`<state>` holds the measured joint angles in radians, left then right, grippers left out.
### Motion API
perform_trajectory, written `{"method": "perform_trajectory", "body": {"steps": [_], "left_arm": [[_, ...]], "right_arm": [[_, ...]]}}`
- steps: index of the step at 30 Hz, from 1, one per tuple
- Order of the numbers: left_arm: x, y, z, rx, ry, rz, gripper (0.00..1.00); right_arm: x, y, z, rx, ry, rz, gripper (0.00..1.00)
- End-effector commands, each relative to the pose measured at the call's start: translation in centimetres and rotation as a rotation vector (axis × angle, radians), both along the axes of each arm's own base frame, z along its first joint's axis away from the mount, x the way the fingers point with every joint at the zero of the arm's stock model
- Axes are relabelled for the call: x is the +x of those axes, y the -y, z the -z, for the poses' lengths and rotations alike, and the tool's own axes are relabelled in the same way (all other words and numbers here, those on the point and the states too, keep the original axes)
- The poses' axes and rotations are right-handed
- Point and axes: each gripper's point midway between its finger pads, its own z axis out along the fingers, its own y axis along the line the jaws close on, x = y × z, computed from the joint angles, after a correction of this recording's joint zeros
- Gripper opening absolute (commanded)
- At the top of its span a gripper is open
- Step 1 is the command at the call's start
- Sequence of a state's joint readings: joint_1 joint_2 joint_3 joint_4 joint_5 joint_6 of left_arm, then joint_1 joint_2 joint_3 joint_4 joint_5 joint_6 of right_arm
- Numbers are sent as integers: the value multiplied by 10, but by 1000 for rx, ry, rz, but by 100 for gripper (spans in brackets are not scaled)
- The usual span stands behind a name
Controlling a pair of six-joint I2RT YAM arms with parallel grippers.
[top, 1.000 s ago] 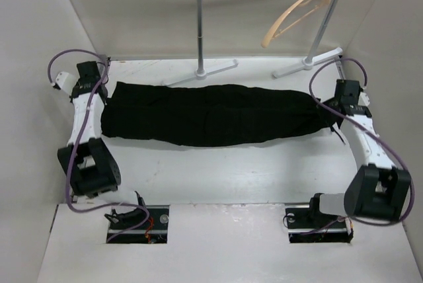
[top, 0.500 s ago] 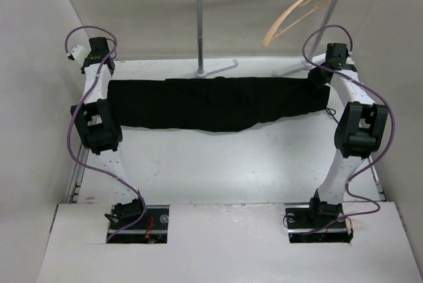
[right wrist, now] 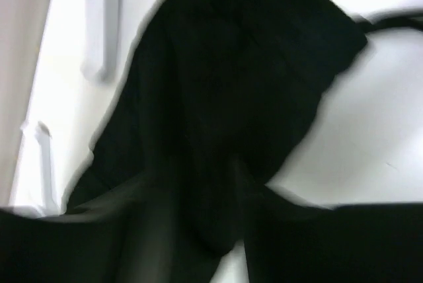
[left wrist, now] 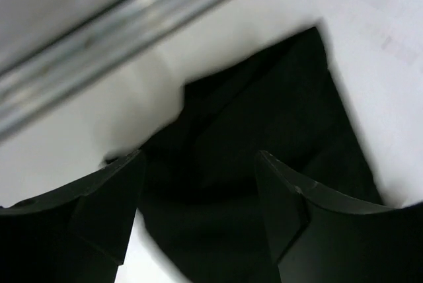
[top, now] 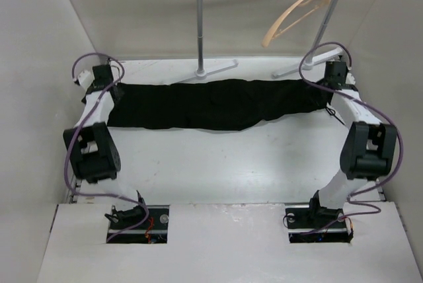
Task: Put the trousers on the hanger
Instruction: Fold the trousers at the center of the board.
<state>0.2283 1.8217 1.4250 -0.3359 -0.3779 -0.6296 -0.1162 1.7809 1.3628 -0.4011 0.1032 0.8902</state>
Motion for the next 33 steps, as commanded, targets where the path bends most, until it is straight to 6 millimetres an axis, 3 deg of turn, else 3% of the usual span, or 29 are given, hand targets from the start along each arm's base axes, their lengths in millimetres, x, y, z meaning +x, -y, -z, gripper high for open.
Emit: {"method": "perform_trajectory", "body": {"steps": [1,2,4,5,7,10,12,17,21,23,26,29,33], "left_arm": [[-42,32,-10,-67,105,15,66],[-56,42,1,-108,107,12,68],[-72,60,19,-176,115,13,71],[-76,66,27,-205,116,26,73],[-77,73,40,-242,114,43,77],[-68,76,58,-294,108,53,78],[-63,74,71,-315,93,44,79],[-55,65,98,-335,48,14,77],[-48,54,114,-334,28,-26,65],[-41,51,117,-331,29,-37,59],[-31,47,117,-321,43,-41,32],[-33,38,108,-278,41,-64,12],[-59,19,93,-215,7,-118,7]], "right_arm": [[-19,0,-24,-11,129,25,31],[-30,1,-15,-6,119,40,20],[-46,5,6,4,84,72,17],[-50,9,14,8,71,81,20],[-51,16,28,11,41,77,38],[-39,14,39,28,30,20,61],[-33,15,47,42,14,13,65],[-21,30,59,53,-10,48,65],[-10,32,68,67,-31,63,46],[-6,34,70,62,-35,71,32],[-4,37,74,54,-53,82,12],[-12,37,75,32,-68,90,6],[-44,37,73,-6,-84,109,3]]}}
